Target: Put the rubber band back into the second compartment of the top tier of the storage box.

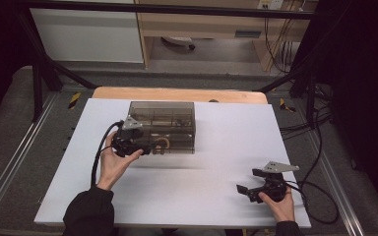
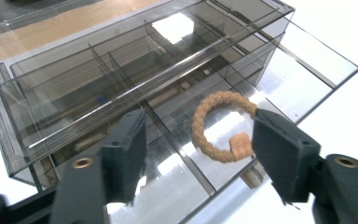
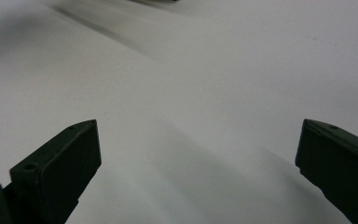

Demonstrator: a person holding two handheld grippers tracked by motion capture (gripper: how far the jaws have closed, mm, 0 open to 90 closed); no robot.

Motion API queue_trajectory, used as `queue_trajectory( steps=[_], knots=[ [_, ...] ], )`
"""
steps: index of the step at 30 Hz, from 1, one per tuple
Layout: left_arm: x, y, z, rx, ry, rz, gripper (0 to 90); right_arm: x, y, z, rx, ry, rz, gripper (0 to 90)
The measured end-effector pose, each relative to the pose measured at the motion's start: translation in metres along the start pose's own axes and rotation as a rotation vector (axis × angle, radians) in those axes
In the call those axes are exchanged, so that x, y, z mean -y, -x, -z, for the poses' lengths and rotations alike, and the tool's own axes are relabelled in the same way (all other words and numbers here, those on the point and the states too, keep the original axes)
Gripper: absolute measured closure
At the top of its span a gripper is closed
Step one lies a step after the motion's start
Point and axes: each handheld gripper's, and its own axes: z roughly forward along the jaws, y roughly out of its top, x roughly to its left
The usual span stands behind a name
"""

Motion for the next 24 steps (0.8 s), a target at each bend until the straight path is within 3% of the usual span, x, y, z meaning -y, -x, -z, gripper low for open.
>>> queue_trajectory(
  steps=[12, 24],
  knots=[
    [0.012, -0.005, 0.017, 0.001, 0.014, -0.011, 18.5, 0.000, 0.000, 0.000, 0.001, -0.002, -0.002, 0.7],
    [0.030, -0.010, 0.032, -0.023, 0.018, -0.027, 13.1, 0.000, 0.000, 0.000, 0.001, -0.003, -0.005, 0.7]
  ],
)
